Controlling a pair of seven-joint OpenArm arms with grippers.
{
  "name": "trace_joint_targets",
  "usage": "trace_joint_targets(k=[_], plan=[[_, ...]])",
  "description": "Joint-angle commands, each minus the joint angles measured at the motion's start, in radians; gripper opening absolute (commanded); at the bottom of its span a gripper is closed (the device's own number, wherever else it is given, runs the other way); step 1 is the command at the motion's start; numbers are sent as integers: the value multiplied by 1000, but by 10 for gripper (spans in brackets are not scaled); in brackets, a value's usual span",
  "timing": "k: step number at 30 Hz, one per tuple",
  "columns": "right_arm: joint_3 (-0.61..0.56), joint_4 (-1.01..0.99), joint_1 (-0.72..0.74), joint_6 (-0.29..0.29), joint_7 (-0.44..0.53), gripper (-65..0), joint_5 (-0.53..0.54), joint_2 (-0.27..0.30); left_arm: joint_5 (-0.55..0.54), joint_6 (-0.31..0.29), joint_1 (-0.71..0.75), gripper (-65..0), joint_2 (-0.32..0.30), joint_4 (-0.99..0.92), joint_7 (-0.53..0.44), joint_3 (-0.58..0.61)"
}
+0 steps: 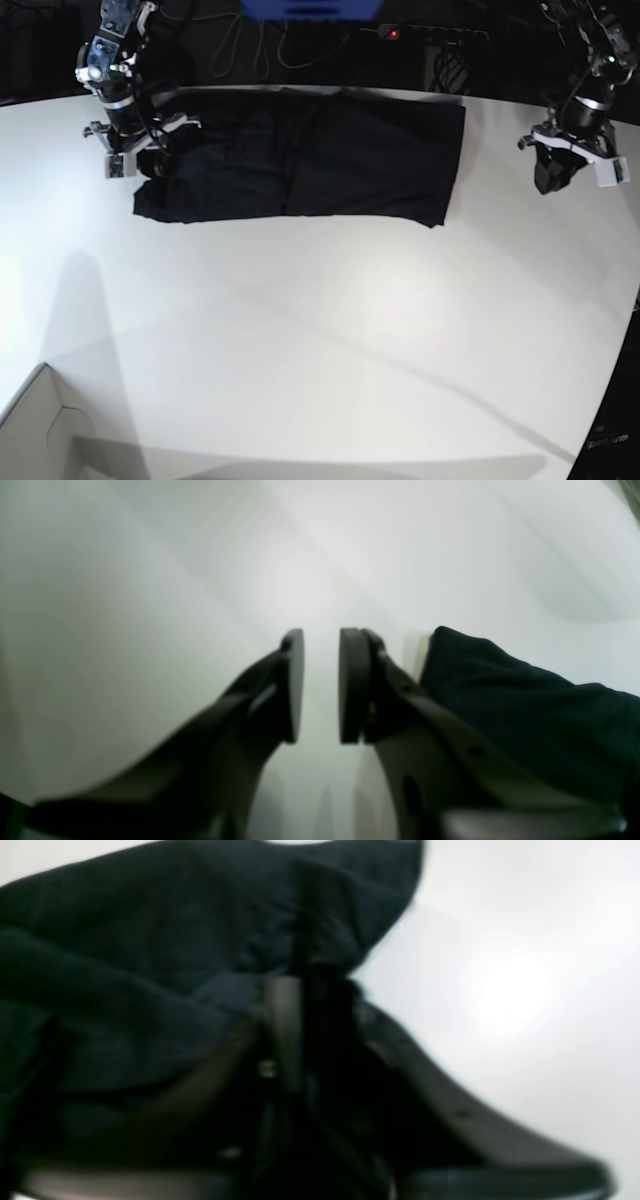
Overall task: Layout the t-shirt on the table in an organized manner, then fold the t-shirt properly
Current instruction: 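Move the right gripper to the strip's end and pinch it, then fold the pinched end with the right gripper over onto the stack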
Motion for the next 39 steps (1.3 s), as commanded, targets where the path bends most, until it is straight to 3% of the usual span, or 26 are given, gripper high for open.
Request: trace_joint_targets(k=[1, 6, 13, 22, 34, 39], plan=[[-10, 1, -13, 17, -45, -644, -14, -4, -13, -8, 1, -529, -9, 18, -21, -6], [-33, 26, -27, 17, -45, -650, -13, -4, -13, -8, 1, -530, -11, 18, -21, -6], [-50, 210, -50, 20, -45, -650, -13, -40, -13, -8, 1, -530, -9, 18, -21, -6], [-270, 411, -153, 20, -45, -650, -13, -40, -11, -2, 3, -531, -14, -73, -21, -1], [-599, 439, -176, 20, -43, -650, -17, -40, -11, 2, 3, -531, -8, -96, -19, 3], [-757, 408, -113, 16, -45, -650, -19, -40, -11, 2, -8, -531, -8, -96, 73, 3]])
